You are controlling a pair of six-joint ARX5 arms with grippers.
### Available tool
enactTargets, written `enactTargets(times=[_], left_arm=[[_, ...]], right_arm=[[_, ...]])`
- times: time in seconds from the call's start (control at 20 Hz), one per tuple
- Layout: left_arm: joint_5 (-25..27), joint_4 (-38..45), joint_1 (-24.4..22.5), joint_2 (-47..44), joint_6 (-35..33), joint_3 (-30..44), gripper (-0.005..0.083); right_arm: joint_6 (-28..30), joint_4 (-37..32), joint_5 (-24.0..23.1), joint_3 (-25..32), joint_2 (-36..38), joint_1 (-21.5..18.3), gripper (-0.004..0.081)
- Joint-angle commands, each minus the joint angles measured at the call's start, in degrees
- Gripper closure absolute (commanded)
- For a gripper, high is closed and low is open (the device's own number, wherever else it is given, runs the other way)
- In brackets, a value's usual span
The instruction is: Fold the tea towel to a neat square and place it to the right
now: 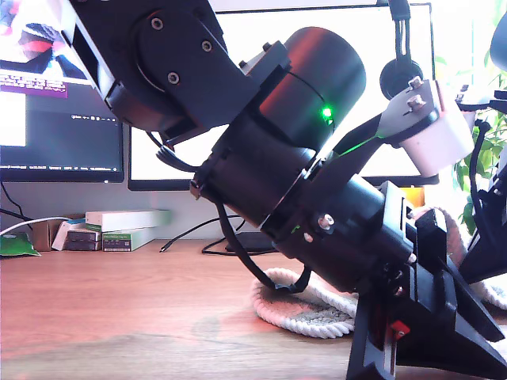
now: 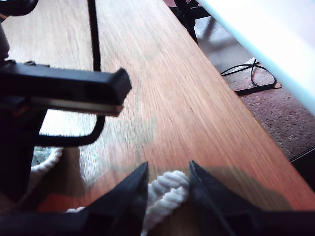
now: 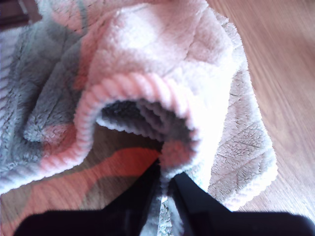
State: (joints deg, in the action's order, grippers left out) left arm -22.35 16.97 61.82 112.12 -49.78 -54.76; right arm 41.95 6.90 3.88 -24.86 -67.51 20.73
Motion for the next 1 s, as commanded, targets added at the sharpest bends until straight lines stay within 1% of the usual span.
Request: enactTargets(times=[0.0,0.05,0.2,0.25,0.4,0.5,0.75,0.85,0.95], left_arm=[[1.29,-0.74,-0.22,1.57,0.33,0.52,0.0559],[1.7,-0.76,-0.22,1.57,0.35,0.52,0.0594],[2.54,-0.79,-0.22,1.55,0.42,0.5,0.0764],[2.73,-0.79,-0.22,1.55,0.42,0.52,0.08],[4.22,-1.46,-0.2,1.44,0.52,0.52,0.0798],[7.39,-3.54,-0.22,0.7,0.5,0.5,0.0798],[12.87,-13.27,-0.55,-3.48,0.52,0.52,0.0798],[14.36,-17.62,-1.55,-5.05,0.55,0.52,0.0798],[15.98,-21.7,-3.63,-6.51,1.2,0.52,0.0797]], right_arm=[[0.09,-0.22,-0.02,0.61,-0.31,0.26,0.0783],[0.09,-0.24,-0.02,0.61,-0.31,0.26,0.0783],[0.09,-0.24,-0.02,0.61,-0.31,0.26,0.0783],[0.09,-0.26,-0.02,0.61,-0.31,0.26,0.0783],[0.13,-0.24,-0.04,0.61,-0.31,0.24,0.0783],[0.15,-0.33,-0.04,0.61,-0.31,0.24,0.0783],[1.51,0.7,-0.61,-0.81,-0.31,0.24,0.0783],[1.57,1.73,-1.51,-1.6,-0.31,0.24,0.0783],[1.57,3.04,-1.49,-2.51,-0.31,0.26,0.0783]])
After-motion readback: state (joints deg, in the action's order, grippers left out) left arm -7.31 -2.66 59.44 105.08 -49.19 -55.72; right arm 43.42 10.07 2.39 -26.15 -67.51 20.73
